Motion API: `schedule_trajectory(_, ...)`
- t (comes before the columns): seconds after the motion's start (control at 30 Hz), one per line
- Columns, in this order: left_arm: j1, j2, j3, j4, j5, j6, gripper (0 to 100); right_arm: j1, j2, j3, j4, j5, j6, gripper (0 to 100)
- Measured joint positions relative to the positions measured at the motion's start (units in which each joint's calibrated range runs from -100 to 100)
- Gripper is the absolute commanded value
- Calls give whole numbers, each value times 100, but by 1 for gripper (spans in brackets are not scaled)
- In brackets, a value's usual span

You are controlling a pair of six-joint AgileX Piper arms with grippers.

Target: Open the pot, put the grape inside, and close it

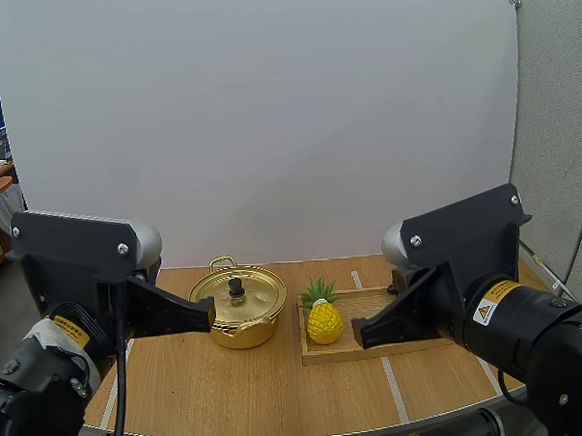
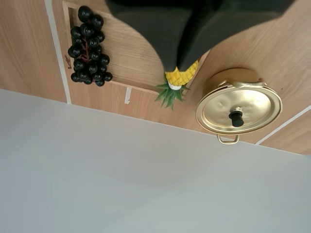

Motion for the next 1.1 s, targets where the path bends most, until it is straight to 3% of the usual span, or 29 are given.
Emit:
schedule_trajectory(0.07,0,-8,-154,0,676,0,0,0,37,-223,-56,891,443,0)
schedule_trajectory(0.17,0,101,-296,0,936,0,0,0,483,-409,-375,1209,779,0)
schedule_trajectory(0.53,0,2940,-1310,-15,1069,0,3,0,2726,-1223,-614,1219,929,0)
schedule_trajectory(0.63,0,3504,-1578,-28,1052,0,16,0,3110,-1434,-654,1172,928,0)
schedule_trajectory(0.7,0,3744,-1682,-28,1033,0,33,0,3282,-1500,-654,1172,930,0)
schedule_trajectory(0.83,0,4045,-1724,-41,930,10,77,0,3399,-1552,-654,1038,939,0)
schedule_trajectory(0.87,0,4079,-1724,-41,896,10,87,0,3399,-1553,-654,1013,948,5)
schedule_trajectory(0.9,0,4094,-1724,-41,894,10,100,0,3399,-1566,-654,978,948,18)
schedule_trajectory(0.93,0,4108,-1724,-41,882,10,100,0,3399,-1564,-654,957,957,29)
schedule_trajectory(1.0,0,4118,-1724,-41,837,31,100,0,3399,-1564,-654,940,957,59)
schedule_trajectory(1.03,0,4118,-1724,-41,824,60,100,0,3399,-1564,-654,920,967,85)
schedule_trajectory(1.07,0,4118,-1724,-41,797,83,100,0,3399,-1564,-654,920,978,100)
schedule_trajectory(1.1,0,4118,-1724,-41,776,110,100,0,3399,-1564,-654,920,989,100)
